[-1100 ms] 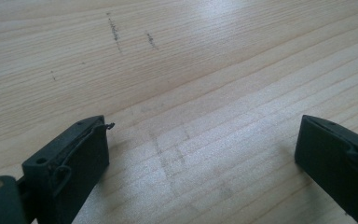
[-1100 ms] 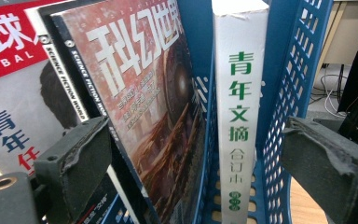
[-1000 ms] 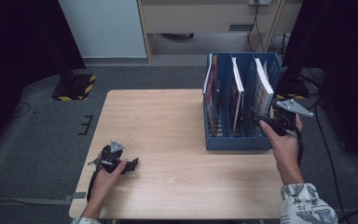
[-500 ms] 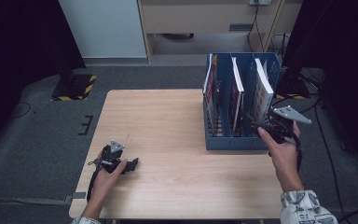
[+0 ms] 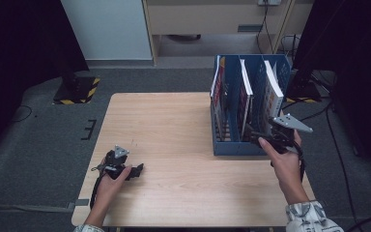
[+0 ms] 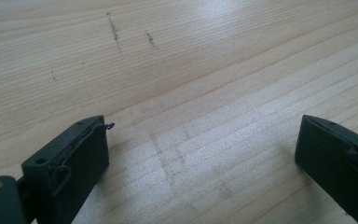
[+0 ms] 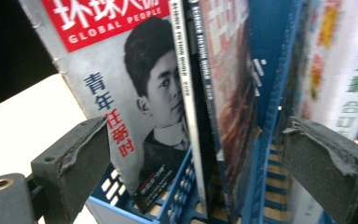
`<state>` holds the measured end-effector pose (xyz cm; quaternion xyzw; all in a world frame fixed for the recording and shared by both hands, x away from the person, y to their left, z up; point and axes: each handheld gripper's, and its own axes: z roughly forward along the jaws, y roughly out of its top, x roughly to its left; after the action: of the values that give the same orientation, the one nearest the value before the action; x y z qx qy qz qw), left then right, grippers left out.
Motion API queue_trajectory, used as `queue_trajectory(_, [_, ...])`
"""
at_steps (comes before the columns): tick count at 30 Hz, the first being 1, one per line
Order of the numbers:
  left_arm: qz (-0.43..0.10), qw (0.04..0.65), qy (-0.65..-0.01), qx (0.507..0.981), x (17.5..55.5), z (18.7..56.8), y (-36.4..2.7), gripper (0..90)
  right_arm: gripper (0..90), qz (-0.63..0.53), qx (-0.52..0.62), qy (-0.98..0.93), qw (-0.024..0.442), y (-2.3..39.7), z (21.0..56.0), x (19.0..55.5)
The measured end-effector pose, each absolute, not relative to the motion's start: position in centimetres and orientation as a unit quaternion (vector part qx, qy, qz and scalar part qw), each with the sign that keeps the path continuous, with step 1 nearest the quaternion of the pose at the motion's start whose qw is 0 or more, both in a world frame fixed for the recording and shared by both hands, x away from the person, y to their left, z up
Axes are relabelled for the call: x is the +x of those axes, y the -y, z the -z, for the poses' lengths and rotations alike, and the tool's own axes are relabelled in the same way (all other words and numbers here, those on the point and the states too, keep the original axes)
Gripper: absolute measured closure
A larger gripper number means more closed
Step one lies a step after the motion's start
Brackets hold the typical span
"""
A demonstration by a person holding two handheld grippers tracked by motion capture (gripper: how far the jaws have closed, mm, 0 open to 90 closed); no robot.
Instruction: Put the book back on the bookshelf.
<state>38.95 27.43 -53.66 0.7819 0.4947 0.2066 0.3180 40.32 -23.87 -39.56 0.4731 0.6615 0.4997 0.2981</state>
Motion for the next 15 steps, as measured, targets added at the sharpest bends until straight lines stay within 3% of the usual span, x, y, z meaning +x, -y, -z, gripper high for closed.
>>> queue_trajectory(15, [-0.207, 0.318, -0.495, 0.782, 39.0, 53.7, -27.4, 1.8, 8.2, -0.507, 0.455, -0.678, 0.276, 21.4, 39.8, 40.1])
